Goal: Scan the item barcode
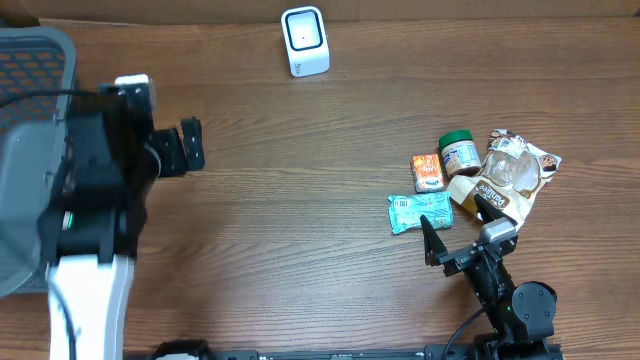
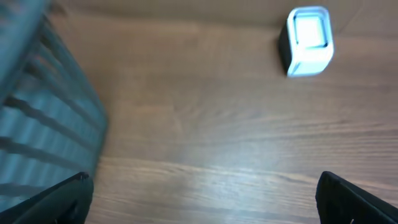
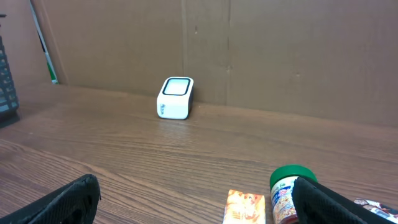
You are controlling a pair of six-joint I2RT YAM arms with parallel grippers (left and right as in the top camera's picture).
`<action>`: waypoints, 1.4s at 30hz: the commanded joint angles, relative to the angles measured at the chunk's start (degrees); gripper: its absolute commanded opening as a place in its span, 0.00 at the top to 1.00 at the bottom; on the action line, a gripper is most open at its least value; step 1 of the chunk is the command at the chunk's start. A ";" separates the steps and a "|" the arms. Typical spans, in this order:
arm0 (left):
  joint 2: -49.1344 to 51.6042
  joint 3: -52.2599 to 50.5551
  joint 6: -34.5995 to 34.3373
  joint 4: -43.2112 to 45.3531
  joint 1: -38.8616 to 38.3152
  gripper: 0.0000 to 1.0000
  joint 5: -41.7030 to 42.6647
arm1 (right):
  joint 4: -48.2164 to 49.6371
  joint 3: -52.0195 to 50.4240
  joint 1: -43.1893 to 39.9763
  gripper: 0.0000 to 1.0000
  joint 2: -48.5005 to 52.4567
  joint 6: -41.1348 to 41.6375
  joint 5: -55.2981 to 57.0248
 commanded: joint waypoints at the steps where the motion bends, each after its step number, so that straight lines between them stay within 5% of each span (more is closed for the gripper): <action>1: -7.98 0.20 1.73 -0.87 -0.46 0.01 -4.13 | 0.46 -0.63 -0.17 0.00 -0.68 0.15 -0.02; 7: -20.35 -7.34 3.26 1.86 -0.52 0.00 -0.13 | 0.46 -0.63 -0.17 0.00 -0.68 0.15 -0.02; 20: -46.60 -56.89 10.05 46.69 -2.45 0.00 4.83 | 0.46 -0.63 -0.17 0.00 -0.68 0.15 -0.02; 30: -58.21 -72.94 13.53 48.52 -2.32 0.00 4.76 | 0.46 -0.63 -0.17 0.00 -0.68 0.15 -0.02; 42: -63.14 -73.37 12.39 44.06 -2.23 0.00 4.79 | 0.46 -0.63 -0.17 0.00 -0.68 0.15 -0.02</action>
